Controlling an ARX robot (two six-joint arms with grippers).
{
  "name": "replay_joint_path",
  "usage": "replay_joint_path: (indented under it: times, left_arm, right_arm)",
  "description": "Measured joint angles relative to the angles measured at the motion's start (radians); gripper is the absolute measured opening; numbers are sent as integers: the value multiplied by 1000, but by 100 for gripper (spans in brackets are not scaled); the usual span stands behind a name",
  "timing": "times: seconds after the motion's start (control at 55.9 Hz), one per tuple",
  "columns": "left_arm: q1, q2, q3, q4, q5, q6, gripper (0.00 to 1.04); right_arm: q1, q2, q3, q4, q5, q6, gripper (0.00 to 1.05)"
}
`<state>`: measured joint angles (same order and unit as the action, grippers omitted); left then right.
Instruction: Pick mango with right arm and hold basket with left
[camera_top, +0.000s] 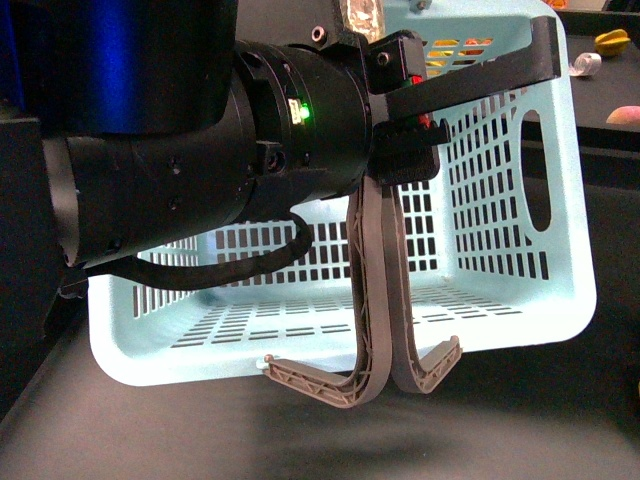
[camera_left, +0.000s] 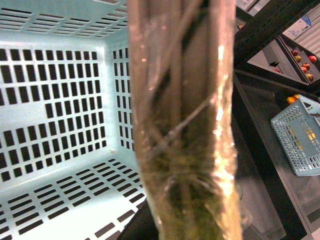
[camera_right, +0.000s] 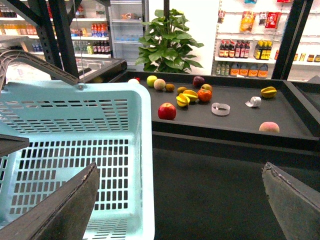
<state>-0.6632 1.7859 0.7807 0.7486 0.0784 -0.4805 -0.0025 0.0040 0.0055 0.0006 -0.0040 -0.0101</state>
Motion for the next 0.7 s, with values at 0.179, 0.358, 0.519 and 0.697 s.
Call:
replay_joint_path:
  times: [0.179, 0.358, 0.519, 0.697]
  left_arm:
    - [-2, 0, 4, 0, -52, 39, 6]
    - [-2, 0, 4, 0, -67, 57, 6]
    - [-2, 0, 4, 0, -54, 58, 6]
    - [-2, 0, 4, 0, -53, 59, 6]
  right_arm:
    - [0, 0, 0, 0, 0, 0, 97]
    - [0, 0, 0, 0, 0, 0, 97]
    - [0, 0, 0, 0, 0, 0, 97]
    - [-111, 219, 31, 19, -45, 104, 97]
